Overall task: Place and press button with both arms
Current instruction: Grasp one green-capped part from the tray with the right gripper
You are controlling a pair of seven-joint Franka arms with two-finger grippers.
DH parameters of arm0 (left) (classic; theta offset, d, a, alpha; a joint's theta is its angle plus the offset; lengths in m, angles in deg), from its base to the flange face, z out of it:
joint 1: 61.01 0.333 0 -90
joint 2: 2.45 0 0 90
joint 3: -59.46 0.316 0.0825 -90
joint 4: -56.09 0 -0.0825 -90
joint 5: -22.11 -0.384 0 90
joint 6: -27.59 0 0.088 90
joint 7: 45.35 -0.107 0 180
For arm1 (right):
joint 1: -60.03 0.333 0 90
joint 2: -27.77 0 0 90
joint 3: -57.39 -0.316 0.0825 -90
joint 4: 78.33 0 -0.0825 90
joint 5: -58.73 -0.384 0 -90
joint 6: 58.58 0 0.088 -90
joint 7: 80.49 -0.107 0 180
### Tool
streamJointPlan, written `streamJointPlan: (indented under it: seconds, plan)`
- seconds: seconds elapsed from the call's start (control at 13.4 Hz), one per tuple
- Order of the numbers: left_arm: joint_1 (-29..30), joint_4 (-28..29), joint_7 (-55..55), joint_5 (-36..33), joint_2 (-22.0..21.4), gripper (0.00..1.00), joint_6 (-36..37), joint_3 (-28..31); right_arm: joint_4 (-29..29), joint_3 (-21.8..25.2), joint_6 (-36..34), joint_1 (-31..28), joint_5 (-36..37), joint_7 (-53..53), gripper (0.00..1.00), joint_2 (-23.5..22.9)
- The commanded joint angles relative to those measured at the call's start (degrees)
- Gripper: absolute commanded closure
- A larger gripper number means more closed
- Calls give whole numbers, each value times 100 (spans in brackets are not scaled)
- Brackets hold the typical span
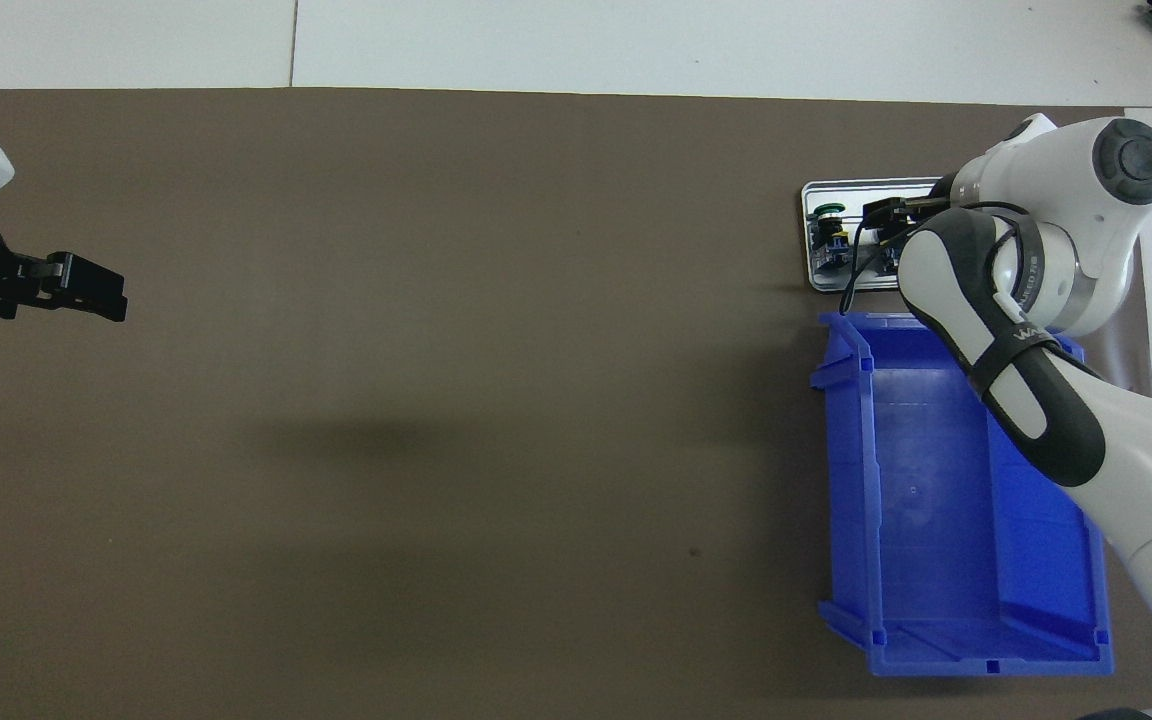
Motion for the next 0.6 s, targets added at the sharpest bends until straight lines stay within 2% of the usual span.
streamJointPlan:
  seconds: [0.0,0.22,0.3,0.37,0.45,0.52]
  plan:
    - [47,226,53,-85,-181,0,-123,-40,-349,8,207,-49,-224,348,1,145]
    - [47,226,53,-85,-181,0,-123,-40,-577,8,207,-67,-250,444,4,233]
    - [38,226,53,-85,-181,0,-123,-40,-595,17,216,-75,-250,540,12,233]
    - [47,226,53,-85,-181,0,-123,-40,-586,8,216,-93,-250,619,23,233]
    - [47,226,53,-85,-181,0,-114,-40,-578,17,216,-93,-250,655,47,233]
    - [47,226,53,-85,-181,0,-123,-40,-551,17,216,-93,-250,655,92,233]
